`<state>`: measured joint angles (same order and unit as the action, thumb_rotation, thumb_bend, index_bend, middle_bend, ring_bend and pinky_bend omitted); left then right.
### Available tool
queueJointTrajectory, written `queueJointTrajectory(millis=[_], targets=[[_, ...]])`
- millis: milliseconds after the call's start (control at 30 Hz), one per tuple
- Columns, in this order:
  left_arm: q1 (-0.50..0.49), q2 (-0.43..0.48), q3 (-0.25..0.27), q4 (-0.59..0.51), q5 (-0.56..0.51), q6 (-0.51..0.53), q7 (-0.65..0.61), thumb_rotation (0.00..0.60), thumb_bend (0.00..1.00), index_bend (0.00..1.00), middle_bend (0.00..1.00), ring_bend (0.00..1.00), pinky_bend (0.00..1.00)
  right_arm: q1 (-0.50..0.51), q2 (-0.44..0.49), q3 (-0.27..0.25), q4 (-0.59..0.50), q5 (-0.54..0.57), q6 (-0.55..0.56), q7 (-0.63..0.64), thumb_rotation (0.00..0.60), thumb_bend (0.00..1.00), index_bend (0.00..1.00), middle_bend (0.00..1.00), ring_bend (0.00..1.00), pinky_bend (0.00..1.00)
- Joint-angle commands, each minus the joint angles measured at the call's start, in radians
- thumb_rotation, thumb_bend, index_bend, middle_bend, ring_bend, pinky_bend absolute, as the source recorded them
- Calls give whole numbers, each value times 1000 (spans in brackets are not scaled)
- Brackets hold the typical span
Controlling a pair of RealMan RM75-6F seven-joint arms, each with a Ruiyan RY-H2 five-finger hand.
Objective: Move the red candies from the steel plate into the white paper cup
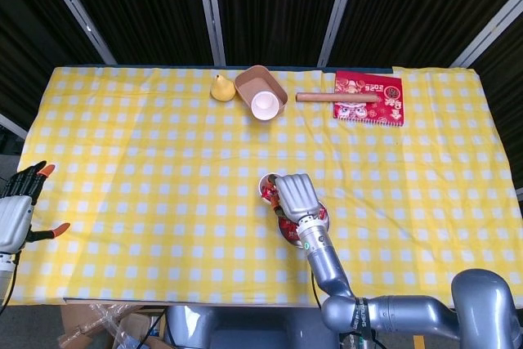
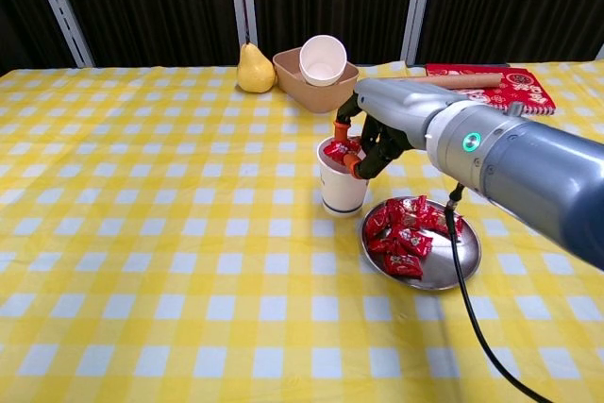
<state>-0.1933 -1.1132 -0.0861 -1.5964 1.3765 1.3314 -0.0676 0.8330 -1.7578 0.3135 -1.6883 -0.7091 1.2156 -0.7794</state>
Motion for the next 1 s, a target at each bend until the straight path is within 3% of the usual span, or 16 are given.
queueJointTrajectory(millis=[33, 433, 667, 1000], targets=[[0, 1, 0, -1, -3, -2, 0, 600, 0, 0, 0, 0, 0, 5, -5, -4, 12, 2, -2, 5, 600, 562, 496, 855, 921, 946], [0, 2, -1, -6, -6, -4, 0, 600, 0, 0, 0, 0, 0, 14, -7, -10, 18, 0, 8, 14, 600, 499, 354, 855, 921, 946], [0, 3, 0, -5, -3, -3, 1, 600, 0, 0, 0, 0, 0, 9, -1, -18, -1, -13, 19, 21, 600, 496, 344, 855, 921, 947], [2, 1, 1, -2, 2, 5, 2, 600, 0, 0, 0, 0, 0, -53, 77, -81, -156, -117, 100, 43, 600, 495, 324, 855, 921, 947]])
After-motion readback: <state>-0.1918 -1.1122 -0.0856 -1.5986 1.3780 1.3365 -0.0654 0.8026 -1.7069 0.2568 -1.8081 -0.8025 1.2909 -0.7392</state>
